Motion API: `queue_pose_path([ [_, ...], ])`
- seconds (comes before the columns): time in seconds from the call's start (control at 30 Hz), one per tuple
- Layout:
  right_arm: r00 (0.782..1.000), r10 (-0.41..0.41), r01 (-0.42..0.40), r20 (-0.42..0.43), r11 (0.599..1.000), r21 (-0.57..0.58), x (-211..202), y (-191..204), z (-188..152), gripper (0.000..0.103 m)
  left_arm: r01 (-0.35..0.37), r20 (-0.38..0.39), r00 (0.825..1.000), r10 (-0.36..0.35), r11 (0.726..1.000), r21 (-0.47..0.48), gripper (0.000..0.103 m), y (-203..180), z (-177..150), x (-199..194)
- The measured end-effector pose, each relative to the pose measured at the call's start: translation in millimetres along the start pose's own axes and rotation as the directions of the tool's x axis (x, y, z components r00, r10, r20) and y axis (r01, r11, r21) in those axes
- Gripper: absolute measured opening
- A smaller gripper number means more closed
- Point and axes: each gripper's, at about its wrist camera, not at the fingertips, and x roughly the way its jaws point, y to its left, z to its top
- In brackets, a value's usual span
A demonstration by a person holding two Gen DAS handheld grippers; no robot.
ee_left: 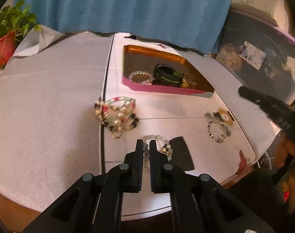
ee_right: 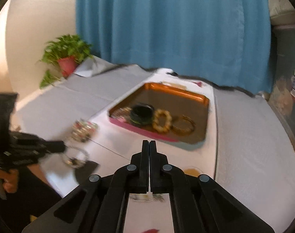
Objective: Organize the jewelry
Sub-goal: 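Reach the left tool to the grey bead bracelet while the right tool reaches the green-bead bracelet, then grasp the grey bead bracelet with the left tool while the right tool grasps the green-bead bracelet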
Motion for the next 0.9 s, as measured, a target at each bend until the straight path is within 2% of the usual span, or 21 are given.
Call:
queue_pose_path([
  [0.13, 0.998, 0.060, -0.060, 0.022, 0.998, -0.028, -2.2, 22.4, 5.9, 0.000, -0.020, -0.003, 1.000, 0.020, 0.999, -0.027, 0.004, 8.0, -1.0, 0.1],
  [0.23, 1.000, 0.030, -0.030, -0.007, 0.999, -0.021, 12.0, 23.1, -7.7, 0.003, -0.038, -0.038, 0.999, 0.037, 0.999, -0.034, 0.004, 13.0, -2.9, 7.2],
  [0.3, 0.999, -0.009, 0.009, -0.041, 1.000, 0.019, 21.3, 9.6, -23.6, 0.007, -0.048, -0.073, 0.996, 0.046, 0.999, -0.026, 0.008, 13.6, -5.5, 13.0],
  [0.33, 0.998, -0.008, 0.011, -0.063, 0.999, 0.038, 25.7, 1.3, -30.7, 0.010, -0.049, -0.062, 0.997, 0.048, 0.999, -0.007, 0.014, 11.1, -6.6, 12.0],
  [0.4, 0.996, -0.014, 0.022, -0.093, 0.996, 0.086, 30.6, -12.6, -43.6, 0.022, -0.053, -0.062, 0.997, 0.055, 0.998, 0.031, 0.021, 4.9, -7.7, 12.9],
  [0.47, 0.995, 0.006, 0.007, -0.104, 0.992, 0.123, 31.9, -21.8, -50.4, 0.049, -0.061, -0.056, 0.996, 0.064, 0.996, 0.058, 0.029, 0.1, -9.0, 13.6],
  [0.5, 0.995, 0.022, -0.008, -0.102, 0.991, 0.135, 31.8, -24.6, -51.8, 0.050, -0.070, -0.053, 0.996, 0.074, 0.995, 0.075, 0.031, -3.0, -8.9, 14.8],
  [0.53, 0.995, 0.034, -0.020, -0.095, 0.990, 0.140, 30.9, -25.4, -52.0, 0.050, -0.082, -0.048, 0.995, 0.087, 0.992, 0.094, 0.034, -6.1, -8.7, 16.8],
  [0.63, 0.994, 0.070, -0.061, -0.082, 0.993, 0.099, 30.0, -16.2, -50.0, 0.050, -0.117, -0.040, 0.991, 0.124, 0.983, 0.139, 0.033, -13.3, -6.3, 22.6],
  [0.7, 0.990, 0.088, -0.083, -0.111, 0.995, 0.045, 36.7, -7.0, -50.5, 0.046, -0.124, -0.038, 0.991, 0.132, 0.980, 0.152, 0.024, -14.3, -5.2, 25.0],
  [0.73, 0.987, 0.089, -0.087, -0.131, 0.996, 0.017, 41.1, -3.3, -52.4, 0.031, -0.129, -0.036, 0.990, 0.136, 0.979, 0.160, 0.020, -15.3, -5.5, 25.8],
  [0.8, 0.981, 0.059, -0.063, -0.184, 0.998, -0.017, 50.8, -0.8, -57.4, 0.007, -0.122, -0.036, 0.991, 0.129, 0.981, 0.151, 0.015, -13.6, -4.9, 27.0],
  [0.9, 0.980, 0.085, -0.082, -0.181, 0.996, 0.023, 50.8, -9.3, -55.4, 0.005, -0.114, -0.036, 0.992, 0.118, 0.987, 0.115, 0.009, -8.2, -4.1, 26.5],
])
